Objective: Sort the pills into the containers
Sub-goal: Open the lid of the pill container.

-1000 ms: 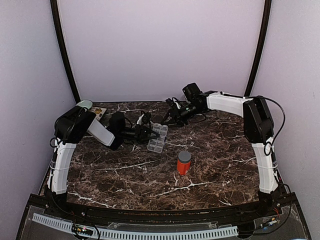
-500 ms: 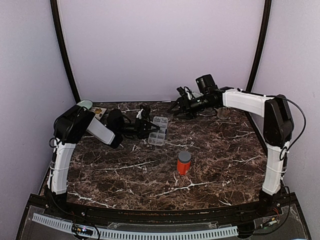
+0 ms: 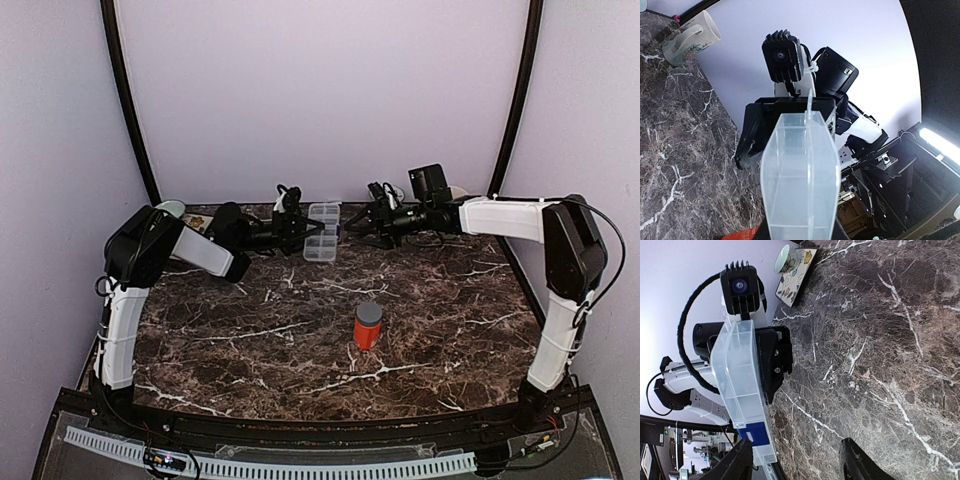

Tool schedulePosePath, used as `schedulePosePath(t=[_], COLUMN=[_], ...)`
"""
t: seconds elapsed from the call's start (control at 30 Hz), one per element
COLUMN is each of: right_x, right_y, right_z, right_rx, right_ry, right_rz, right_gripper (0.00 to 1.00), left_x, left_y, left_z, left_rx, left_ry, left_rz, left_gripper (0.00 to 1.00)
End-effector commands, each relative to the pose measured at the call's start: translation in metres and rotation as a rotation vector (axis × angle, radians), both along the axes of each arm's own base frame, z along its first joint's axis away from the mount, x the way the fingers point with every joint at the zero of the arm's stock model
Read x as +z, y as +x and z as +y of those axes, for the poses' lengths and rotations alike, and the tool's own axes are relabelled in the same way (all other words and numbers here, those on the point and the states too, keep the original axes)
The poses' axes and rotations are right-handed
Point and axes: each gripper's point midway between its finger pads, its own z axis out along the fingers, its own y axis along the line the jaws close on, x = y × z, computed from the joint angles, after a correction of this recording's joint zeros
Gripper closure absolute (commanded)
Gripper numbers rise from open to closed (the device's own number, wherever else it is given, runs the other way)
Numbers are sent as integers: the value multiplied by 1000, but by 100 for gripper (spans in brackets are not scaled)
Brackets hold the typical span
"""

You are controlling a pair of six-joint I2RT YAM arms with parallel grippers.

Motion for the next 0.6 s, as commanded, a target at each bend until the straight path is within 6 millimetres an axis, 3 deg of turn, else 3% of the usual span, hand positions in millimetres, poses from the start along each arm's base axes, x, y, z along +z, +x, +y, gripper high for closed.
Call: schedulePosePath(t=[0.0,0.2,0.57], right_x=[32,35,53], right_y=[0,-5,-17], right_z=[5,6,4], right_rx=[18,25,47], right_ry=[98,138,203], right_rz=[-86,-68,-81], right_gripper=[41,42,43], left_x=[38,33,27], left_y=[-5,-6,0], left_z=[-7,-19,-23], left_rx=[-11,-33,-29], left_ry=[-56,-46,-39], left_rz=[-68,-62,-52], left_gripper=[90,90,90])
